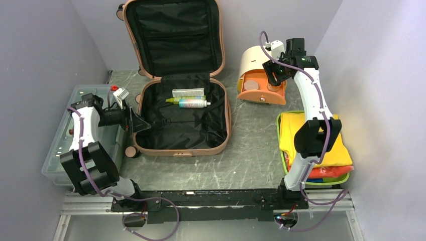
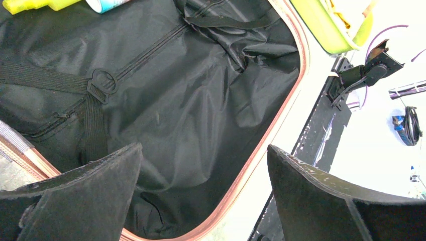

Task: Open, take out, and arrange the luggage
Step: Place the makeup in the drawer, then close the drawer in the storage box.

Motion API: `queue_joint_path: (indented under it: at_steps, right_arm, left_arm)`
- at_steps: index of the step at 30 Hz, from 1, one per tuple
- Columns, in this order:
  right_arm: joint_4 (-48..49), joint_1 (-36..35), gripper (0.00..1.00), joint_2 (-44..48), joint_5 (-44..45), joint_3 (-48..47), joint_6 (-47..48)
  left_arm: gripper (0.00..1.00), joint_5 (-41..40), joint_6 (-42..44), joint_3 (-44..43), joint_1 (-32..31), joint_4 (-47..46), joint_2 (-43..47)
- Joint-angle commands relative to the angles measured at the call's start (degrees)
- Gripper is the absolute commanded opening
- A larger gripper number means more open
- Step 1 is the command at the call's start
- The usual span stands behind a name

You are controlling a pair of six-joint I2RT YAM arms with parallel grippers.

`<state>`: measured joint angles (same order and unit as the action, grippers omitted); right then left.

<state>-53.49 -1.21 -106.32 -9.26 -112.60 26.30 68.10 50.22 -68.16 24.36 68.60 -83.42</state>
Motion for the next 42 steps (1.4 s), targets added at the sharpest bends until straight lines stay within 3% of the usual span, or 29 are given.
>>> queue_joint_path:
  at_steps: [1,10,13,15,18,23,29,42]
  right_arm:
    - [0.3,0.3,0.69,3.8,-0.3,-4.0,-0.3]
    - [-1.4,0.0,0.74,16.1,-7.6,-1.7,7.4]
    - [0.9,-1.7,0.79,23.0,-8.8,9.9,14.7]
    - [5.6,-3.7,0.96,28.9,-7.7,20.4,20.7]
    - [10.7,-6.8,1.0,36.0,-5.4,32.8,29.4]
    - [17.0,-8.6,1.0,39.1,-2.9,42.0,32.3]
    - [35.2,-12.7,1.0,40.0,9.6,54.2,34.0]
    - [52.4,-13.2,1.0,36.1,17.0,54.1,31.1]
  left_arm:
    - [0.99,1.8,0.6,-1.3,0.3,0.3,0.0]
    - [0.99,1.7,0.8,-1.3,0.3,0.4,0.2]
    - [0.99,1.8,0.9,-1.3,0.3,0.5,0.3]
    - [0.99,1.9,0.9,-1.3,0.4,0.6,0.4]
    - [0.99,2.0,0.9,-1.3,0.4,0.6,0.3]
    - [0.99,1.9,1.1,-1.3,0.4,0.7,0.2]
    - [0.99,1.5,0.8,-1.1,0.4,0.4,0.3]
    - [0.99,1.4,0.7,-0.9,0.9,0.3,0.4]
